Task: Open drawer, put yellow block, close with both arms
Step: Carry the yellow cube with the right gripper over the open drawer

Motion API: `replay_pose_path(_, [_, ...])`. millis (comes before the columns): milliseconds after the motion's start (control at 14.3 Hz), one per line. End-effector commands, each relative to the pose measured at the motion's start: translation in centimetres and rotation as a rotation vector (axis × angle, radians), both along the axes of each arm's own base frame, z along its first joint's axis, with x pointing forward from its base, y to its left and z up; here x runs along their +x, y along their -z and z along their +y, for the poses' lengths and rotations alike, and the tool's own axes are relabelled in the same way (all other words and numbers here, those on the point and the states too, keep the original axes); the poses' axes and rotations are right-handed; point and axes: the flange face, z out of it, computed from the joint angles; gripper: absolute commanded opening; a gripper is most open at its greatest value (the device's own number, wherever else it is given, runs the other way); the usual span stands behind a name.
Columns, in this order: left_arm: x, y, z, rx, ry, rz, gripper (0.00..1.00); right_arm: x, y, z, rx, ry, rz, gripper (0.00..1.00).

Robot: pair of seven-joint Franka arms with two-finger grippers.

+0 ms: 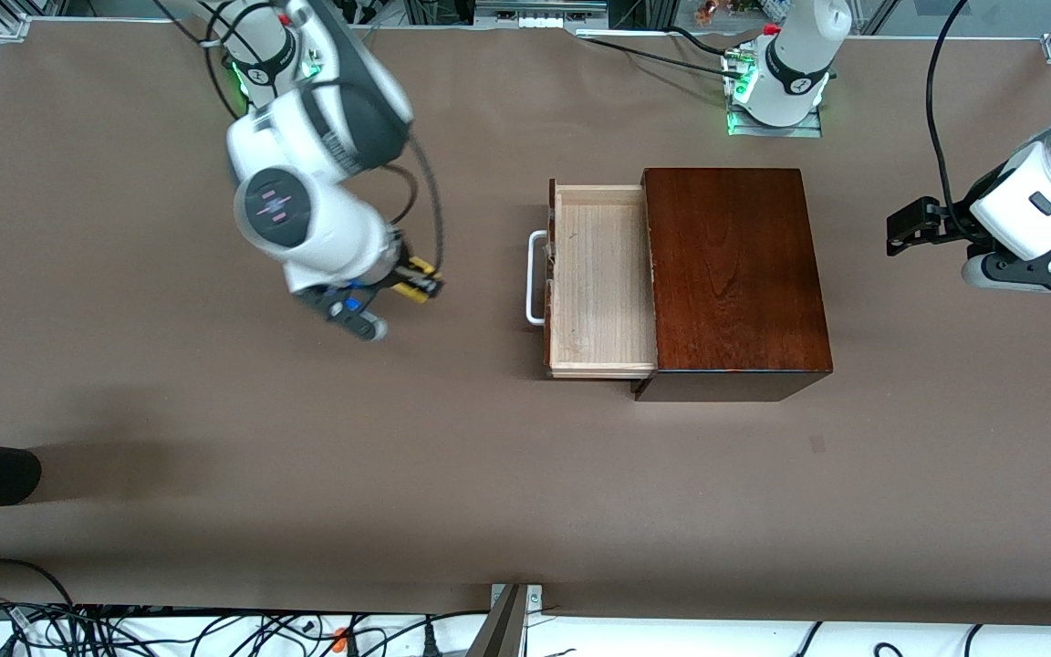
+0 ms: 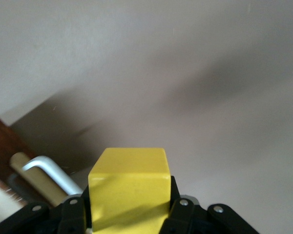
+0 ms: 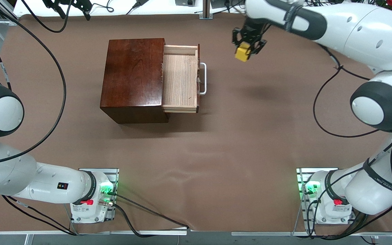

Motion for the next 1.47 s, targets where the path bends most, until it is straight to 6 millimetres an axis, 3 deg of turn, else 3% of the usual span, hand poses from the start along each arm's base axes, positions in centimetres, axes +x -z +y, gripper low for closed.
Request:
replay_pose_path(0, [-0.5,-0.8,0.0,0.019,-0.003,-0.02,1.0,-2.0,-2.5,5.4,-0.007,0.184,0.007,0.27])
replay_pose_path(210, [-0.4,-1.1,0.0,0.019,-0.003,-0.026,1.0,-5.4,-3.2,11.4,-0.003,0.411,0.019,0.27])
replay_pose_path(351, [-0.3,-1.3,0.0,0.02,-0.003,-0.032,1.0,-7.0,-3.2,14.3,0.019,0.554,0.009,0.27])
replay_pose_path(561, [-0.3,-1.3,0.0,0.018,-0.003,-0.035,1.0,-7.2,-1.6,16.5,0.045,0.792,0.03,0.27])
replay_pose_path(771, [-0.3,-1.3,0.0,0.018,-0.003,-0.037,1.0,-8.0,1.2,19.1,0.073,0.918,0.04,0.27])
replay_pose_path(1052, [-0.3,-1.3,-0.1,0.018,-0.002,-0.037,1.0,-10.2,5.4,21.6,0.028,0.951,0.057,0.28])
replay_pose_path(1402, [-0.3,-1.2,-0.1,0.02,-0.001,-0.034,1.0,-12.0,8.9,23.0,-0.035,0.985,0.069,0.33])
